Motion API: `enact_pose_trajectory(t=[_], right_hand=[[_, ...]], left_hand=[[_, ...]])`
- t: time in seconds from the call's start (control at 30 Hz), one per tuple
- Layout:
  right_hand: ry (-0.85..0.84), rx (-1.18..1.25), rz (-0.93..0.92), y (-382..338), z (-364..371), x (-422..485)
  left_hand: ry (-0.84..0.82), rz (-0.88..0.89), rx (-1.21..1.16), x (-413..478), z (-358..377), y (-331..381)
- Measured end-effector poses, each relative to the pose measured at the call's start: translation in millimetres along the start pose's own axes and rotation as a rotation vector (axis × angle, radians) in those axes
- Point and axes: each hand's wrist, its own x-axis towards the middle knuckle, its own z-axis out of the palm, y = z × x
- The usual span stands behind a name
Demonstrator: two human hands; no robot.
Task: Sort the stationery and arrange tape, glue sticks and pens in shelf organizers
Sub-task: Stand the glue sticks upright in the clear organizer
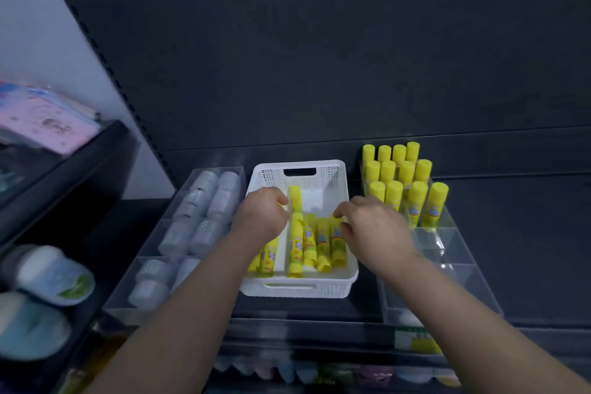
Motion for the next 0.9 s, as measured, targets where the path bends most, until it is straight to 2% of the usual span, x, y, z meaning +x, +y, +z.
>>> enact_pose_trajectory(t=[0.2,0.37,0.43,0.57,0.63,0.8,0.9], right_hand=[[0.021,-0.011,0.051,-6.0,7.6,-3.0],[0.006,-0.003,0.074,-7.0,5.2,-4.0],[0.004,-0.028,0.076,-7.0,4.2,-3.3],[0.009,-0.108,0.079,-14.7,4.2,7.3],[0.012,-0.089,0.089,-22.0,6.3,15.2],[-0.014,-0.029,0.137,-27.4,12.7,22.2],[-0.031,0.016,0.145,-24.5,14.0,16.0]], left_hand=[[-0.102,0.032,0.133,5.7,20.9,0.6],[-0.174,-0.019,0.193,10.6,32.2,12.2],[-0.165,-0.044,0.170,13.0,30.0,12.6],[-0.045,-0.065,0.052,22.9,7.2,0.4],[-0.048,-0.036,0.074,25.6,-1.2,-4.4],[-0.176,0.112,0.270,17.1,13.8,0.8],[-0.232,0.089,0.290,15.5,26.1,4.0]])
